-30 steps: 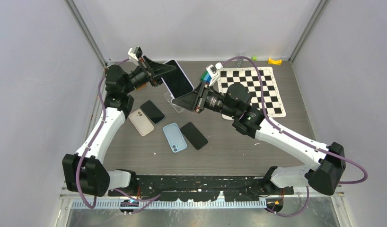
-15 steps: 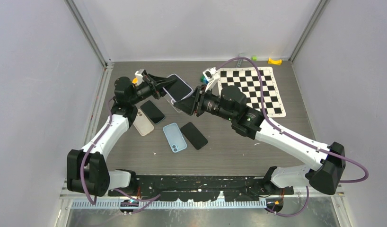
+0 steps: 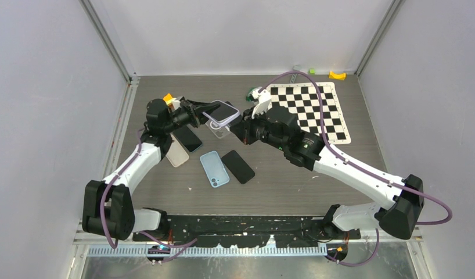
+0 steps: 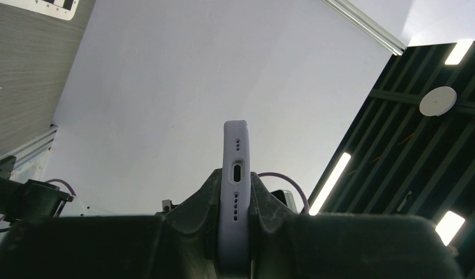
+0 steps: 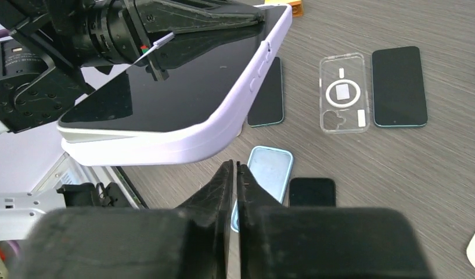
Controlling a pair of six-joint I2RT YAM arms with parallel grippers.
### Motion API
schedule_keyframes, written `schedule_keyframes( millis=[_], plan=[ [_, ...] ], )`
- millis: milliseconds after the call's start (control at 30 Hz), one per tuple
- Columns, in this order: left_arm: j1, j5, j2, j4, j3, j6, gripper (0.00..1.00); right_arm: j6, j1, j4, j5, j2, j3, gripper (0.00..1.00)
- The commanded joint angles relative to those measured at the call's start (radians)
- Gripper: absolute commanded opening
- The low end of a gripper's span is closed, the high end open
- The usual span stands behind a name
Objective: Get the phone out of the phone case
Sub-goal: Remove the phone case from the phone.
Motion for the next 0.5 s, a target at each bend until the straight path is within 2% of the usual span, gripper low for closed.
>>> schedule_keyframes(
  millis=[0, 33, 67, 167, 300, 467],
  plan=[
    [0.003, 0.011, -0.032, 0.115, 0.022, -0.014, 0.0, 0.065, 0.001, 0.061, 0.052, -0.069, -0.022, 0.31],
    [0.006, 0.001, -0.031, 0.123, 0.02, 0.0, 0.0, 0.098, -0.001, 0.069, 0.061, -0.092, -0.029, 0.4],
    [0.009, -0.011, -0.032, 0.142, 0.018, 0.01, 0.0, 0.114, -0.006, 0.08, 0.066, -0.117, -0.046, 0.59],
    [0.025, -0.018, -0.022, 0.191, 0.029, 0.064, 0.0, 0.207, -0.019, 0.114, 0.053, -0.175, -0.087, 0.81],
    [0.03, -0.036, -0.02, 0.235, 0.065, 0.167, 0.0, 0.352, -0.035, 0.199, 0.038, -0.235, -0.127, 0.86],
    [0.03, -0.062, -0.022, 0.347, 0.093, 0.232, 0.0, 0.643, -0.036, 0.282, 0.09, -0.213, -0.13, 0.86]
  ],
)
